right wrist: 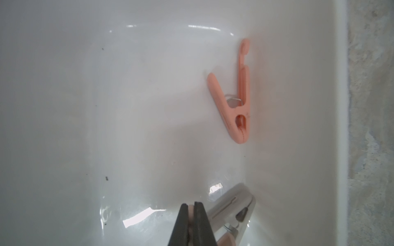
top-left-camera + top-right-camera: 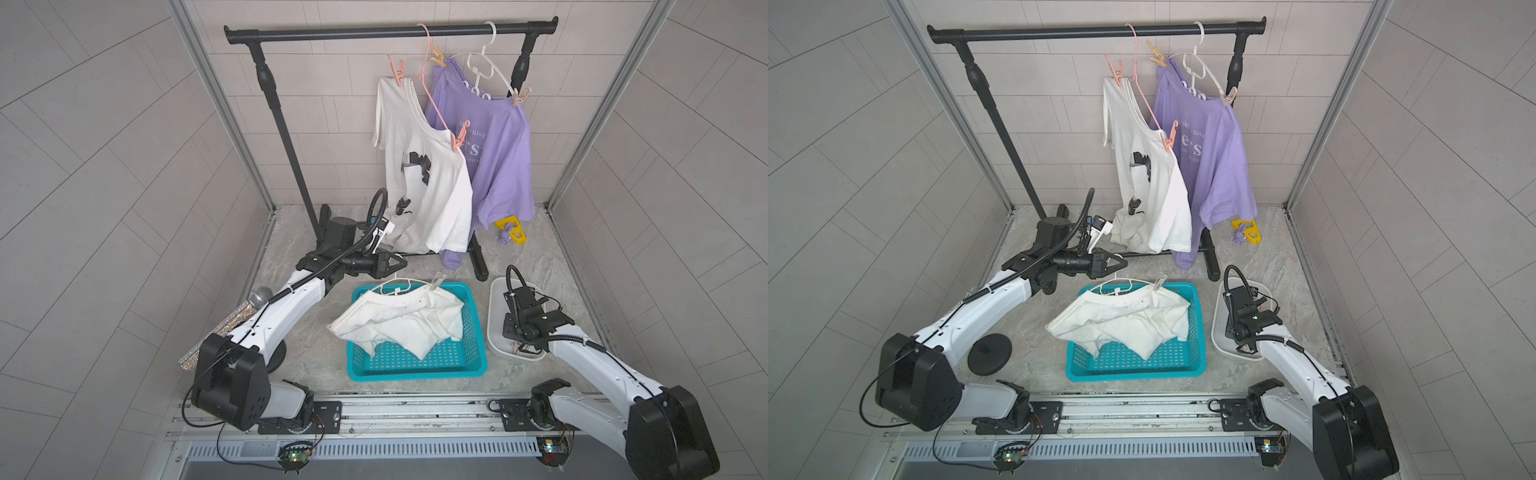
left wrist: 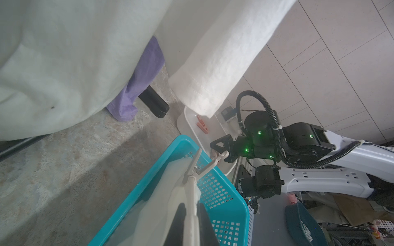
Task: Use clothespins to secure the t-shirt on both sides of the hanger
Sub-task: Adjust the clothespin in the storage box.
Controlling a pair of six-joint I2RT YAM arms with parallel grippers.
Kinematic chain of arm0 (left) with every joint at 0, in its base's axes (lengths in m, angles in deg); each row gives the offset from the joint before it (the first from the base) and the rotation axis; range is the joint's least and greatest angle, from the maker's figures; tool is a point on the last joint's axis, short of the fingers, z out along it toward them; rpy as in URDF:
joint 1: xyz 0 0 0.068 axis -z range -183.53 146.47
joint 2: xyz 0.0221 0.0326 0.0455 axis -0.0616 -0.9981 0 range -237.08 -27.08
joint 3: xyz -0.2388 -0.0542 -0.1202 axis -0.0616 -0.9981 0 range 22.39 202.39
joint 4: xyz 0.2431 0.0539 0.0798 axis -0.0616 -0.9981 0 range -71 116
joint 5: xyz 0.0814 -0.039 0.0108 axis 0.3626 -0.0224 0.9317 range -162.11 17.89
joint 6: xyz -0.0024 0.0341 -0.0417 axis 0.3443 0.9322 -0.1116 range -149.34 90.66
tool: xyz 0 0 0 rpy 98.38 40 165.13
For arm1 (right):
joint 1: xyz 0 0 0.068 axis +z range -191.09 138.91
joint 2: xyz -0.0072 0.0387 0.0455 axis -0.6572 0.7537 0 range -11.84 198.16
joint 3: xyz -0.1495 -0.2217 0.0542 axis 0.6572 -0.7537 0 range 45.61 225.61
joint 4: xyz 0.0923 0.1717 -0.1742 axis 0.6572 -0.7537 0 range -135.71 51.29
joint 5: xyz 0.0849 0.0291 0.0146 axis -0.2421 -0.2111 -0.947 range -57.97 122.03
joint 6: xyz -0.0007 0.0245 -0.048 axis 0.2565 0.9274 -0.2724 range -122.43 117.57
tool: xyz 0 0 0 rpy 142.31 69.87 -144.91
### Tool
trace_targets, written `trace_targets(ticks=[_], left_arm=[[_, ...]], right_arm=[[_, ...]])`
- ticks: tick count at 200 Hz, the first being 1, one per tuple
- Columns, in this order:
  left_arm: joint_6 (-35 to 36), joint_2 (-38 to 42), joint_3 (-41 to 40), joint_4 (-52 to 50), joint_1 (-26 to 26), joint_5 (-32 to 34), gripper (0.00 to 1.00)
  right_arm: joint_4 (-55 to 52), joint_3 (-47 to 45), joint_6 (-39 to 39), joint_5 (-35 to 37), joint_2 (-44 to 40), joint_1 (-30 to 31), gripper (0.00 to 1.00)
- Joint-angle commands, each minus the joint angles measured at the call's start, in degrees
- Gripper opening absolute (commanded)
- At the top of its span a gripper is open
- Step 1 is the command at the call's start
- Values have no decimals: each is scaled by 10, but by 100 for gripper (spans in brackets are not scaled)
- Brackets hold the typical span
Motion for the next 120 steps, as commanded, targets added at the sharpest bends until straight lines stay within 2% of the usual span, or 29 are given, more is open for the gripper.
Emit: trace_targets(ticks=[1,89,120], left_arm=[[9,15,-3,8,3,-11,0],[11,16,-2,5,4,-12,0],[11,15,-2,4,4,-12,0]], right_arm=[[12,31,-19,1,27,-1,5],[30,150,-74,-46,193,-18,2],[36,166,-89,-49,226,-23,0]])
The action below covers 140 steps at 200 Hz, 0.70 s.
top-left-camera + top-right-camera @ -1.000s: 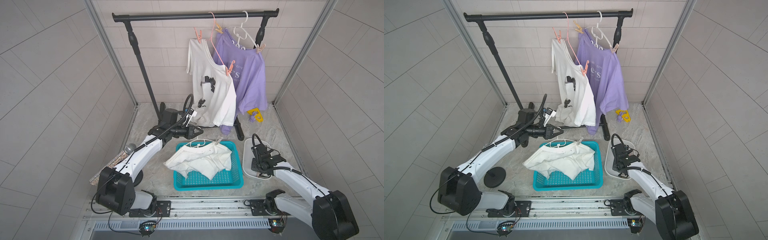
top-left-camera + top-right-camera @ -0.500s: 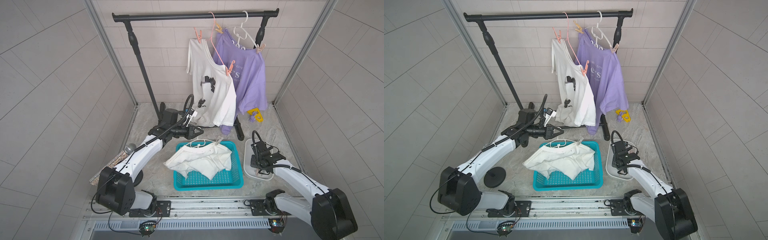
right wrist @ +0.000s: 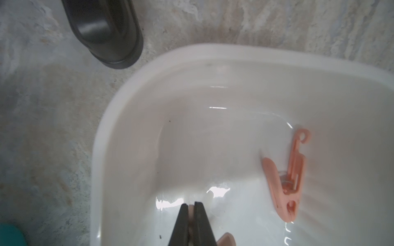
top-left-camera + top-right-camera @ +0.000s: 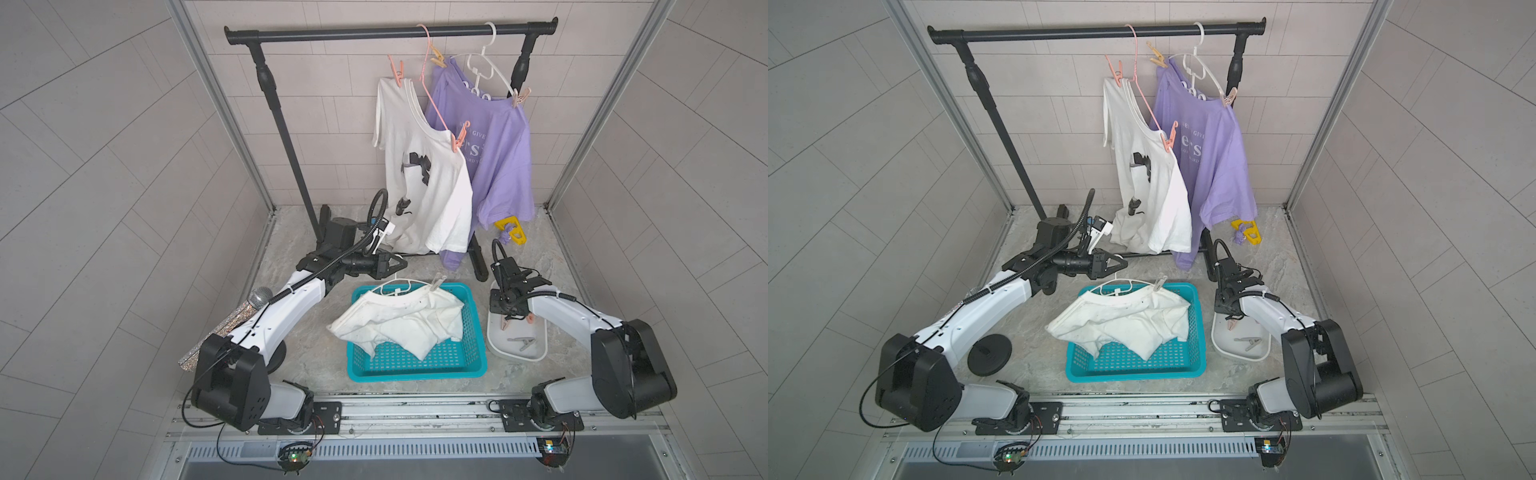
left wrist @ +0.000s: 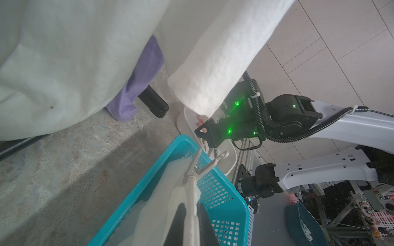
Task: Use clothespins to secure the t-shirt on both sides of the hanger
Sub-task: Adjust the clothespin in the storage box.
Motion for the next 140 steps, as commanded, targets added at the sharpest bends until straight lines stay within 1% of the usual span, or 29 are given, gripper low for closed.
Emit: trace_targets(ticks=[1,27,51,85,118,140], left_arm=[[11,15,-2,4,3,-12,0],[12,16,-2,3,3,-6,0],[17,15,1,-5,3,6,0],[15,16,1,-5,4,14,0],[13,27,-6,4,4,48,0],[13,34,-11,7,6,65,0]], right_arm=[[1,10,-20,-5,13,-6,0],[9,8,-29,-6,18,-10,1],[10,10,-35,-7,25,-15,4],[12,10,-33,-15,28,-19,11],[8,10,-27,-24,25,-26,26],[-1,12,-27,-20,10,-26,44]])
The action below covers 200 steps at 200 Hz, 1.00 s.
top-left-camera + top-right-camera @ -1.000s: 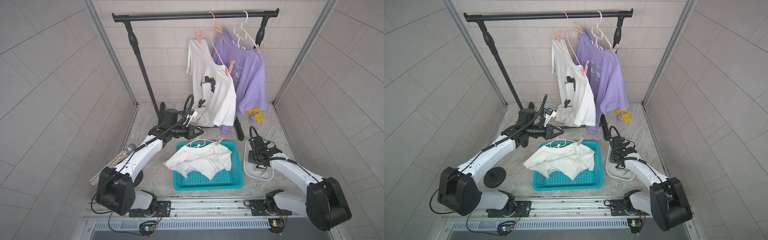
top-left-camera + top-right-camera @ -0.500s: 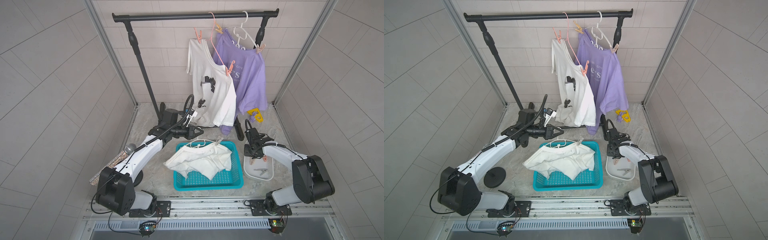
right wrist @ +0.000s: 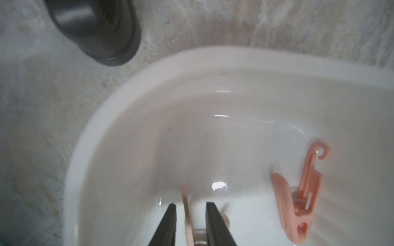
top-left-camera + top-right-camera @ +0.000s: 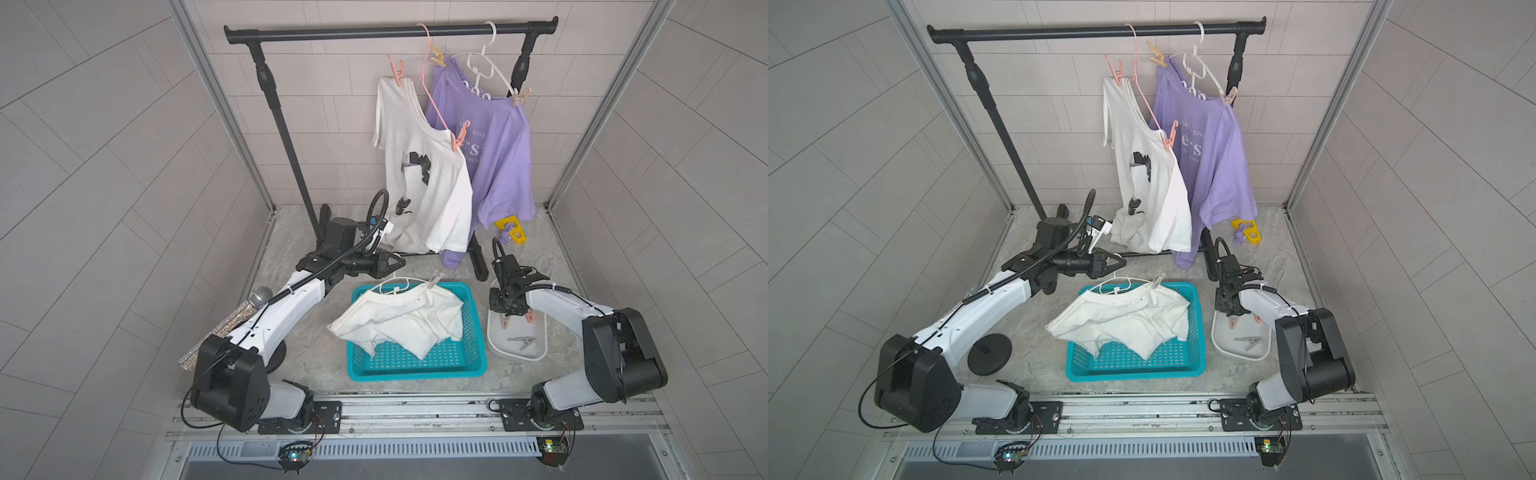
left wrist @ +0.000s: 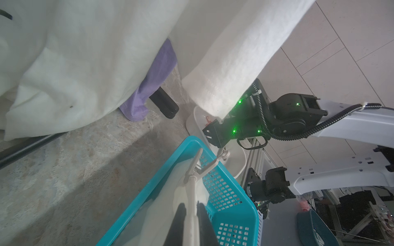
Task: Use clothespins to secure the t-shirt on both sides of the hanger
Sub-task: Adjust the clothespin in the storage box.
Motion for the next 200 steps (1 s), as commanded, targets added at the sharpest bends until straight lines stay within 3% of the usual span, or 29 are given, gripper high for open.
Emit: trace_targets(ticks=[1,39,43,48,52,116,146,200], left_arm=[[9,26,-6,11,4,21,0],[3,34,-10,18,5,39,0],[1,35,-11,20,5,43,0],[-3,36,-13,23,6,49,0],[-5,38,-15,26,7,54,0],[-23,50,-24,35,18,103,0],[-18,53,-25,36,21,100,0],[-11,56,-28,34,30,110,0]], right_arm=[[-11,8,2,5,-17,-3,44],[-28,13,-8,14,-55,-3,75],[-32,14,-8,17,-59,-2,82],[-40,15,-7,26,-63,-3,97],[-44,16,-5,32,-66,-2,100],[-54,3,27,-3,-114,-3,99],[-39,-21,55,-8,-143,-4,79],[-15,-62,82,-18,-145,-11,68]])
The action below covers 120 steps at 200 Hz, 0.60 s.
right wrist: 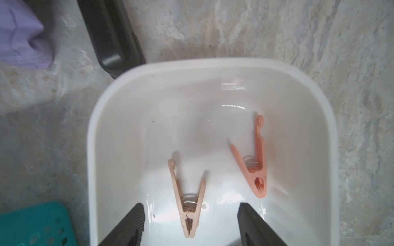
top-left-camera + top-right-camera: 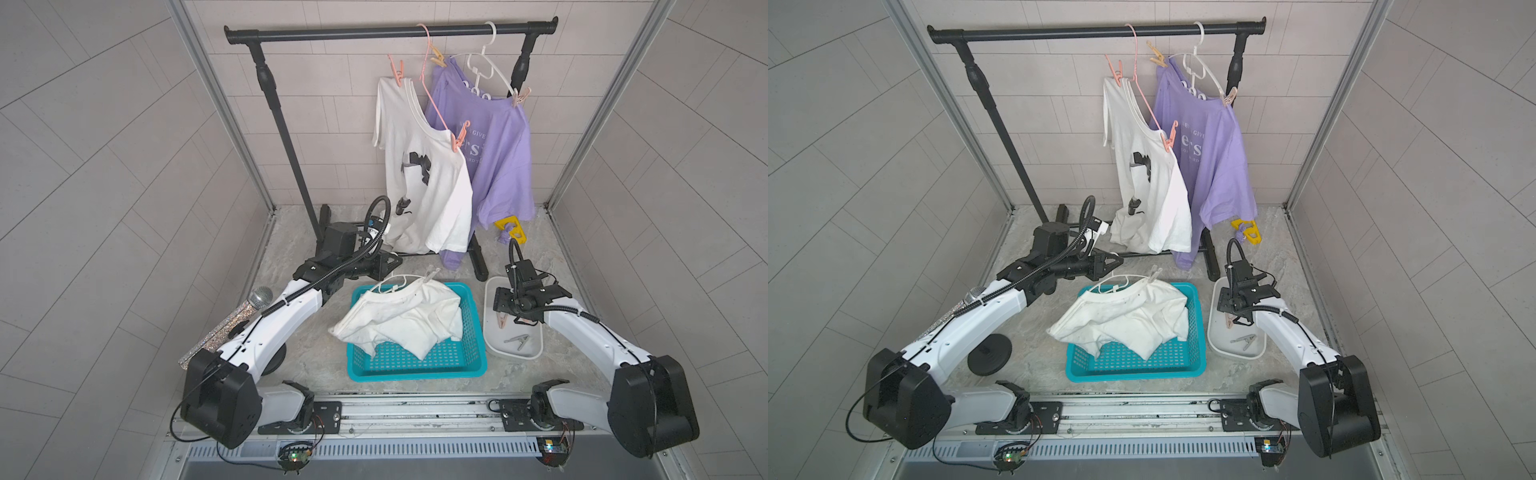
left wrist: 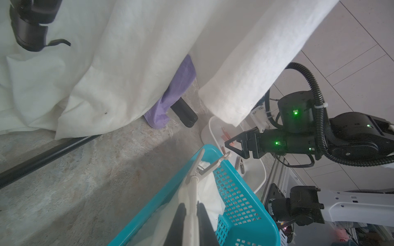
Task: Use clothespins to secure the t-shirt on both sides of the hanger
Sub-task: Open the clothespin from the storage box.
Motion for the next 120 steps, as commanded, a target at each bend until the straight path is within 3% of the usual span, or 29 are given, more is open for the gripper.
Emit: trace_targets(ticks=[1,120], left_arm=[[5,16,-6,15,4,5,0],[13,17,-5,10,12,1,0]], right_arm=[[7,-9,17,-8,4,-3,68],[42,-14,65,-25,83,-3,55]])
